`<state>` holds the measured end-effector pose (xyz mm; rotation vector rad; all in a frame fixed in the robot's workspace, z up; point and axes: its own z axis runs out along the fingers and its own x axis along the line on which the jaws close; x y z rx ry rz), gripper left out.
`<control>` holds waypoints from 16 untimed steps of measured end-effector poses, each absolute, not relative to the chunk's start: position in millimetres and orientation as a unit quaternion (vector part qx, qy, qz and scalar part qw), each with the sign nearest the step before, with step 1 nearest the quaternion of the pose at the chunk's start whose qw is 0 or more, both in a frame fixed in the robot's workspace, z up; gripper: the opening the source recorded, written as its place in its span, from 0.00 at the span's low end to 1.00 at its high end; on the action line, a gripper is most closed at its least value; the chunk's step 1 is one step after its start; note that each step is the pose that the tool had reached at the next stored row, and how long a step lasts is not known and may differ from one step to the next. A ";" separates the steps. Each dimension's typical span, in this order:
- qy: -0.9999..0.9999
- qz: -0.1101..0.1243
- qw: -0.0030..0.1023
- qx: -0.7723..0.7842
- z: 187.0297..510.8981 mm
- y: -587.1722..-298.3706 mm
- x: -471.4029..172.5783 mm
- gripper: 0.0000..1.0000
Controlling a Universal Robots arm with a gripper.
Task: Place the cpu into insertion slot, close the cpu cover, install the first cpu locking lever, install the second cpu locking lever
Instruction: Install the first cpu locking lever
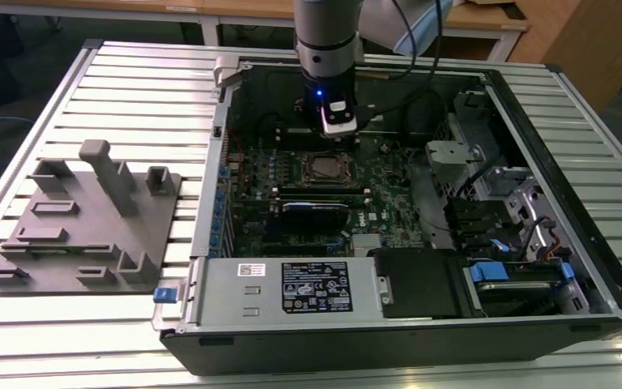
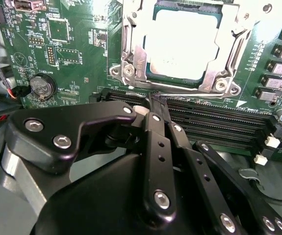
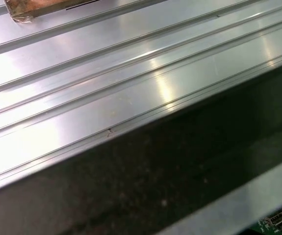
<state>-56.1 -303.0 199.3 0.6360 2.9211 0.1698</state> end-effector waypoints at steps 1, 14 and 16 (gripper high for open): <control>0.973 0.056 0.074 0.212 199.0 -303.0 -56.1 0.11; 0.973 0.050 0.075 0.211 198.1 -303.1 -56.1 0.11; 0.973 0.050 0.075 0.211 199.9 -303.1 -56.1 0.11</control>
